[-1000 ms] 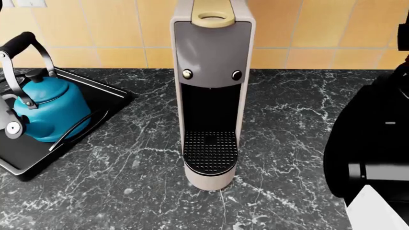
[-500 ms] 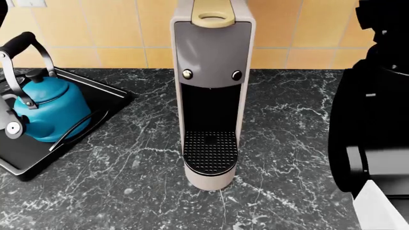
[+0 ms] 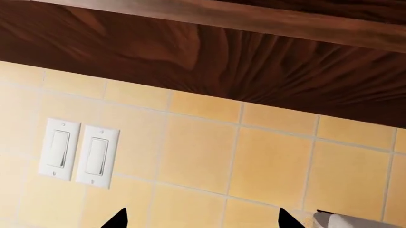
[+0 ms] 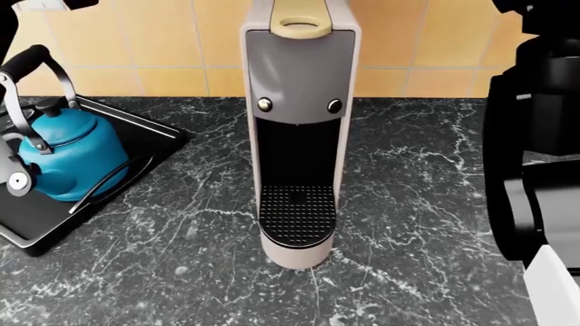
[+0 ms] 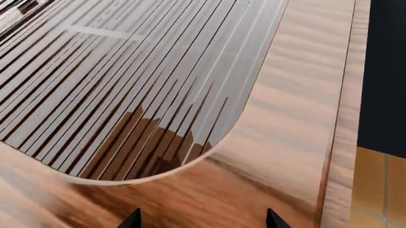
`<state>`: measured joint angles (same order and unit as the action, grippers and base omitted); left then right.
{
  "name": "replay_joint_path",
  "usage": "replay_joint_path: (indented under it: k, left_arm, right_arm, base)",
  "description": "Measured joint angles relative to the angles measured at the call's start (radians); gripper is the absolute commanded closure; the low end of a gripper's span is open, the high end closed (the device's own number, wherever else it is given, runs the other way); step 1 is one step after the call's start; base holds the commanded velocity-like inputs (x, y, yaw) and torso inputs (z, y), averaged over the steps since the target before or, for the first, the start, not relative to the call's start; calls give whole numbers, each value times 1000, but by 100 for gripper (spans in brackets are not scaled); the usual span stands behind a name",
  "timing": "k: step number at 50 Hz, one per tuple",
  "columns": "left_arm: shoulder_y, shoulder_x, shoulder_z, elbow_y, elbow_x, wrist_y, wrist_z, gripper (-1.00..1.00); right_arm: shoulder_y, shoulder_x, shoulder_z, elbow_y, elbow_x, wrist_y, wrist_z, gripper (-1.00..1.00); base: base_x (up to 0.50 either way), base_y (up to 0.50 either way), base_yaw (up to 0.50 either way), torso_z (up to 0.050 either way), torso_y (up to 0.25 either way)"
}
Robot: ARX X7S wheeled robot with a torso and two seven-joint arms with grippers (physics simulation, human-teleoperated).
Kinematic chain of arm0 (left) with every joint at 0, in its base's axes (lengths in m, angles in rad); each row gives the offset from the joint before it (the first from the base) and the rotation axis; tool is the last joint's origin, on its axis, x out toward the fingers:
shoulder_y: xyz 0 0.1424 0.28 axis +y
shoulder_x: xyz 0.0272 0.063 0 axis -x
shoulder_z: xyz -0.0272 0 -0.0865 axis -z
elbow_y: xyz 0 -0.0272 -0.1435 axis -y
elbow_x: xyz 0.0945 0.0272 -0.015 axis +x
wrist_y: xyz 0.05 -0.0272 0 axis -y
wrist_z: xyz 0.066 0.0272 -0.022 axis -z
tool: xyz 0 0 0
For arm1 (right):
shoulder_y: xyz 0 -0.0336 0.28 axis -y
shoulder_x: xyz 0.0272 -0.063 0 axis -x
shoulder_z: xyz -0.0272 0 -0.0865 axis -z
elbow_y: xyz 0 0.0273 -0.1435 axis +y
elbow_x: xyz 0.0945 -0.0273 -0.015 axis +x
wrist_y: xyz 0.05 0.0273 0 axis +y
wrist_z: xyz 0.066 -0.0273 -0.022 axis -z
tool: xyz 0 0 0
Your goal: Pick the kettle from the counter and place it on the tray. Then pick the mug from the cabinet and place it on the tray. Then close the cabinet doors.
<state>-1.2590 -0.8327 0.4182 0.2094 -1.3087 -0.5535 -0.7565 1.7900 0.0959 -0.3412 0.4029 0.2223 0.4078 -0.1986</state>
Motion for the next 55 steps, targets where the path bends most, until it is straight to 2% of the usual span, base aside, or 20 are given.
replay_joint_path:
  k: [19, 27, 40, 55]
  left_arm:
    - [14, -4, -4, -16, 6, 10, 14, -100]
    - [18, -10, -8, -20, 5, 12, 18, -100]
    - [30, -13, -11, -29, 9, 20, 28, -100]
    - [51, -14, -10, -42, 20, 32, 42, -100]
  right_arm:
    - [103, 28, -126, 216, 84, -178, -33, -100]
    - [198, 50, -325, 408, 308, -345, -30, -100]
    - [280, 12, -686, 623, 724, -610, 14, -100]
    - [301, -27, -879, 724, 903, -746, 32, -100]
  base:
    - [0, 0, 0, 8, 0]
    - [0, 0, 0, 9, 0]
    - [0, 0, 0, 5, 0]
    - [0, 0, 0, 3, 0]
